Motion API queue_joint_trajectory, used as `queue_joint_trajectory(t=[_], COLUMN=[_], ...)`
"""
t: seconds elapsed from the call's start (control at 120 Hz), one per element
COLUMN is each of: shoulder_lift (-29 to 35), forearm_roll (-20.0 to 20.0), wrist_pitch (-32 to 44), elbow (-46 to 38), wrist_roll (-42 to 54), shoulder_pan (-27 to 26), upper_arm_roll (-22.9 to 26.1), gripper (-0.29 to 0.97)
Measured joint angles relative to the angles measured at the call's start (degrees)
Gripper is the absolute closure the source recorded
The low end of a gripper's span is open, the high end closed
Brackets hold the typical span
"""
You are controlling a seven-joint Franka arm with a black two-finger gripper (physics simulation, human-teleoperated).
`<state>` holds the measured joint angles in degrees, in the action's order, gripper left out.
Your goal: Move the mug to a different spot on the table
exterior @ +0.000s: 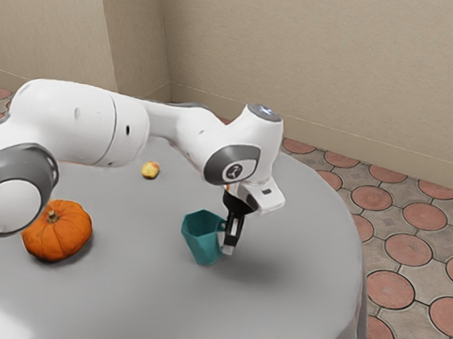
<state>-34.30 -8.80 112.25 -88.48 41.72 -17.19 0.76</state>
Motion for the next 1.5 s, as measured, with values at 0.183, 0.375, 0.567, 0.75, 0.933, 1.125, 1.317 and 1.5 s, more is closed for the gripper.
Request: queue_joint_trajectory(t=[0.183,0.375,0.567,0.75,0.933,1.125,1.317,1.5], shoulder_lift=[2.55,3.75,-0.18,-3.39,-6.25,-10.5,-13.56,-15.16], forearm_roll=[-1.19,-6.07,-8.03,-9.97,-10.61,-10.85,-10.65,-10.39], wrist_pitch=[-8.66,-17.32,-22.03,-23.78,-24.25,-24.2,-23.98,-23.72], elbow=[0.24,1.19,6.74,11.82,16.54,22.6,24.45,24.57], wrist_roll=[-1.66,-2.82,-2.61,-1.89,-1.37,-1.05,-1.02,-1.09], shoulder_pan=[0.08,1.39,3.84,5.84,6.48,7.88,8.06,8.03], upper_arm_roll=[-1.97,-2.25,-3.29,-3.38,-3.46,-3.47,-3.14,-2.82], gripper=[0.66,0.66,0.66,0.67,0.72,0.73,0.74,0.74])
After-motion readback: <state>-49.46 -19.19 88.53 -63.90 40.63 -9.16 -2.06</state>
